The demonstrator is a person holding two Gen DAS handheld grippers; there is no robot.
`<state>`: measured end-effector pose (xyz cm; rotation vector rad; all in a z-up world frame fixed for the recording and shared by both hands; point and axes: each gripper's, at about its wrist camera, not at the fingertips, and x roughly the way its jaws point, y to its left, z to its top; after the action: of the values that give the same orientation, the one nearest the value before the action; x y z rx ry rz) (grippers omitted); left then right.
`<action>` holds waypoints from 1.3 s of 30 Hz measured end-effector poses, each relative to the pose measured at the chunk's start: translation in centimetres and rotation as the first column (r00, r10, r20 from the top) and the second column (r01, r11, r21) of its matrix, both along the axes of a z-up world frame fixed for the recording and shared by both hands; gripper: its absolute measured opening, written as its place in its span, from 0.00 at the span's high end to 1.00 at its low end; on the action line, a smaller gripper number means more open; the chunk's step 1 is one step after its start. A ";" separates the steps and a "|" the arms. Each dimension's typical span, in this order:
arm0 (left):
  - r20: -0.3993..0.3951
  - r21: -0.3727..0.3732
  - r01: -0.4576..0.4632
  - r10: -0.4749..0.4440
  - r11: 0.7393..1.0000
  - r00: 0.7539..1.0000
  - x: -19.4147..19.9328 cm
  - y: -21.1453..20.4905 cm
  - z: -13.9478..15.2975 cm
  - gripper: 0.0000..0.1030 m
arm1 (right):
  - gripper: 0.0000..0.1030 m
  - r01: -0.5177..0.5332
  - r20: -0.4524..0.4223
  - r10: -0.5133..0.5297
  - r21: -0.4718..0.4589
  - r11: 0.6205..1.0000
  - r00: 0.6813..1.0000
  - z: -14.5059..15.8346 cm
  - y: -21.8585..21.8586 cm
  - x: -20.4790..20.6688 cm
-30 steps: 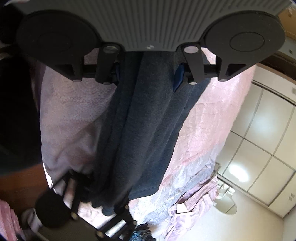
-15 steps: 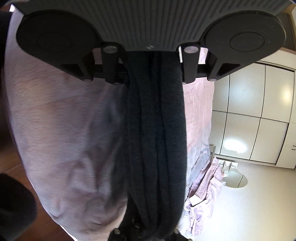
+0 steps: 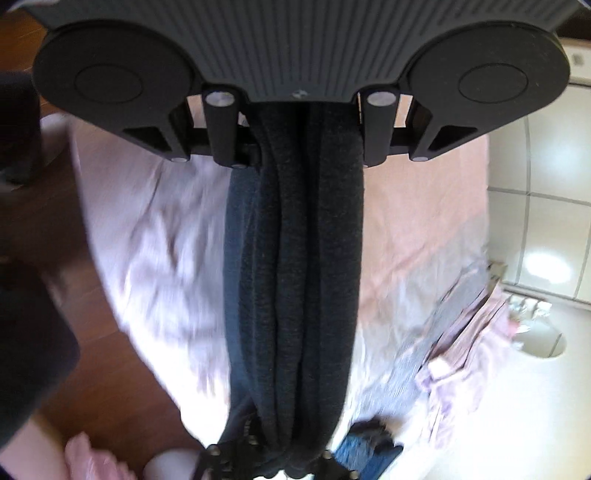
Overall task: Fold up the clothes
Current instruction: 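Lift the folded navy garment with both grippers and carry it toward the pillows, then lower the garment onto the stack of folded jeans with both grippers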
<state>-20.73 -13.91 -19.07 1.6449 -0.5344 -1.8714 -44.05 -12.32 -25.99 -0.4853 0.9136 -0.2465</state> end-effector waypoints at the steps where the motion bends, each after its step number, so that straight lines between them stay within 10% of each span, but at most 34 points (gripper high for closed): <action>1: -0.006 0.015 0.023 -0.022 1.000 1.000 -1.3 -0.3 1.5 0.74 | 0.71 0.019 -0.015 -0.019 0.019 1.000 1.000 1.7 0.0 -1.1; 15: -0.095 -0.066 0.351 -0.356 0.934 0.930 -21.8 -9.3 14.3 0.74 | 0.70 0.432 -0.030 -0.432 -0.014 0.902 0.901 19.8 -3.7 -21.2; 26: -0.086 -0.183 0.570 -0.590 0.801 0.803 -30.8 -21.2 15.8 0.74 | 0.70 0.657 -0.008 -0.661 -0.108 0.746 0.750 25.7 -11.8 -28.4; 32: -0.068 -0.219 0.593 -0.619 0.775 0.783 -36.7 -28.3 16.0 0.74 | 0.70 0.704 -0.001 -0.711 -0.139 0.697 0.703 26.5 -19.0 -32.0; 39: -0.045 -0.276 0.523 -0.555 0.806 0.831 -46.8 -39.8 12.8 0.73 | 0.70 0.668 0.011 -0.678 -0.183 0.721 0.735 25.3 -32.3 -37.8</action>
<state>-67.49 -53.70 -6.27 1.2736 -1.2426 -2.1660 -81.86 -44.66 -0.71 -0.2991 1.1076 -1.0008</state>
